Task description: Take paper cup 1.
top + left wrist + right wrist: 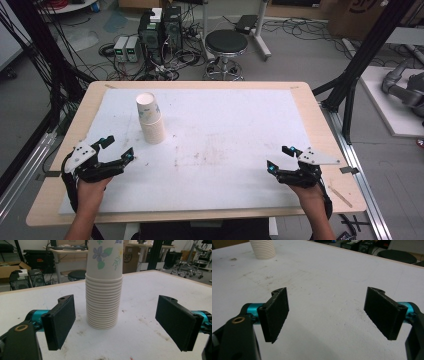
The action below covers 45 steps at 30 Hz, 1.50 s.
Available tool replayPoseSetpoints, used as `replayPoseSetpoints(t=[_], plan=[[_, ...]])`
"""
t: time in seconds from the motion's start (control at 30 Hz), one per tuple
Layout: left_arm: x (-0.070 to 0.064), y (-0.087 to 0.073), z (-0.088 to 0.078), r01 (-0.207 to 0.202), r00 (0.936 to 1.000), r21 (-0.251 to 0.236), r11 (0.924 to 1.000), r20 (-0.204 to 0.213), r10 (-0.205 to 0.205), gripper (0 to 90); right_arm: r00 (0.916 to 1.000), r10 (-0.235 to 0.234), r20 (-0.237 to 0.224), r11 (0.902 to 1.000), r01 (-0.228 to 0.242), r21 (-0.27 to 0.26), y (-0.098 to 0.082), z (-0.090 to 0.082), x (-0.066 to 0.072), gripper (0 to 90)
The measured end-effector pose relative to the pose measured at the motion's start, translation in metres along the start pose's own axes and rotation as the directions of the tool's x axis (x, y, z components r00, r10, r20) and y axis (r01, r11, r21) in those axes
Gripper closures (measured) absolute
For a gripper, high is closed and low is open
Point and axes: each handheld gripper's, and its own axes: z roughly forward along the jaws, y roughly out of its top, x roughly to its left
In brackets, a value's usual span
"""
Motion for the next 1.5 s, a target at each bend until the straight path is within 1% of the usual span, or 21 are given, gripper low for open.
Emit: replayPoseSetpoints(t=[0.2, 0.27, 0.43, 0.5, 0.53, 0.67, 0.7, 0.73, 0.83, 0.87, 0.9, 1.0, 1.03, 1.07, 1.2, 1.3, 1.37, 1.4, 1.43, 1.5], plan=[[-0.003, 0.008, 0.002, 0.012, 0.9999, -0.007, 0.9999, 0.000, -0.012, 16.4, 1.0000, -0.005, 0.004, 1.0000, 0.005, 0.003, -0.001, -0.001, 0.000, 20.5], [-0.003, 0.011, 0.003, 0.017, 0.9999, -0.003, 0.9999, 0.002, -0.017, 16.2, 1.0000, -0.003, 0.005, 1.0000, 0.003, 0.005, -0.001, -0.001, 0.000, 20.5], [0.000, 0.018, 0.004, 0.027, 0.9996, -0.004, 0.9996, 0.000, -0.027, 16.0, 1.0000, -0.002, 0.007, 0.9999, 0.002, 0.011, -0.002, -0.002, 0.001, 20.5], [0.001, 0.024, 0.004, 0.029, 0.9996, -0.010, 0.9995, -0.003, -0.029, 16.0, 0.9999, -0.003, 0.011, 0.9999, 0.003, 0.014, -0.002, -0.002, 0.002, 20.5], [0.001, 0.024, 0.004, 0.029, 0.9996, -0.010, 0.9995, -0.003, -0.029, 16.0, 0.9999, -0.003, 0.011, 0.9999, 0.003, 0.013, -0.002, -0.002, 0.002, 20.5], [0.004, 0.036, 0.007, 0.018, 0.9998, -0.007, 0.9998, 0.002, -0.018, 16.0, 0.9999, 0.000, 0.011, 0.9999, 0.000, 0.011, -0.002, -0.003, 0.002, 20.5], [0.004, 0.036, 0.007, 0.018, 0.9998, -0.007, 0.9998, 0.002, -0.018, 16.0, 0.9999, -0.003, 0.012, 0.9999, 0.003, 0.011, -0.002, -0.003, 0.002, 20.5], [0.004, 0.040, 0.008, 0.012, 0.9999, -0.004, 0.9999, 0.005, -0.012, 16.0, 0.9999, -0.002, 0.011, 0.9999, 0.002, 0.010, -0.002, -0.003, 0.002, 20.5], [0.005, 0.044, 0.009, 0.008, 0.9999, -0.004, 1.0000, 0.009, -0.008, 16.0, 0.9999, -0.007, 0.011, 0.9999, 0.006, 0.013, -0.002, -0.003, 0.002, 20.5], [0.006, 0.048, 0.011, 0.004, 1.0000, -0.001, 1.0000, 0.009, -0.004, 16.0, 0.9999, -0.009, 0.011, 0.9999, 0.009, 0.012, -0.002, -0.002, 0.002, 20.5], [0.006, 0.048, 0.011, 0.004, 1.0000, -0.001, 1.0000, 0.009, -0.004, 16.0, 0.9999, -0.007, 0.009, 0.9999, 0.007, 0.012, -0.002, -0.002, 0.003, 20.5], [0.007, 0.057, 0.015, -0.007, 0.9998, 0.007, 1.0000, 0.016, 0.007, 16.0, 1.0000, -0.007, 0.006, 0.9999, 0.007, 0.015, -0.002, -0.002, 0.003, 20.5], [0.007, 0.057, 0.015, -0.007, 0.9998, 0.007, 1.0000, 0.016, 0.007, 16.0, 0.9999, -0.009, 0.005, 0.9999, 0.009, 0.014, -0.001, -0.002, 0.003, 20.5], [0.009, 0.062, 0.019, -0.008, 0.9997, 0.018, 0.9998, 0.024, 0.007, 16.0, 1.0000, -0.007, 0.005, 0.9999, 0.007, 0.015, -0.001, -0.002, 0.003, 20.5], [0.011, 0.070, 0.027, -0.010, 0.9993, 0.031, 0.9995, 0.037, 0.009, 16.0, 1.0000, -0.007, 0.002, 0.9999, 0.007, 0.014, -0.001, -0.001, 0.004, 20.5], [0.012, 0.075, 0.035, -0.004, 0.9991, 0.044, 0.9990, 0.042, 0.003, 16.0, 1.0000, -0.006, 0.001, 0.9998, 0.006, 0.018, -0.001, -0.001, 0.004, 20.5], [0.012, 0.078, 0.040, -0.010, 0.9988, 0.051, 0.9987, 0.047, 0.008, 16.0, 1.0000, -0.006, 0.002, 0.9998, 0.006, 0.018, -0.001, -0.001, 0.004, 20.5], [0.012, 0.078, 0.040, -0.010, 0.9988, 0.051, 0.9987, 0.047, 0.008, 16.0, 1.0000, -0.006, 0.001, 0.9998, 0.006, 0.017, -0.001, -0.001, 0.004, 20.5], [0.013, 0.082, 0.046, -0.013, 0.9993, 0.061, 0.9980, 0.037, 0.010, 16.0, 1.0000, -0.005, 0.000, 0.9998, 0.005, 0.017, -0.001, -0.001, 0.004, 20.5], [0.014, 0.083, 0.048, -0.014, 0.9994, 0.063, 0.9979, 0.034, 0.011, 16.0, 1.0000, -0.005, 0.000, 0.9998, 0.005, 0.017, -0.001, -0.001, 0.004, 20.5]])
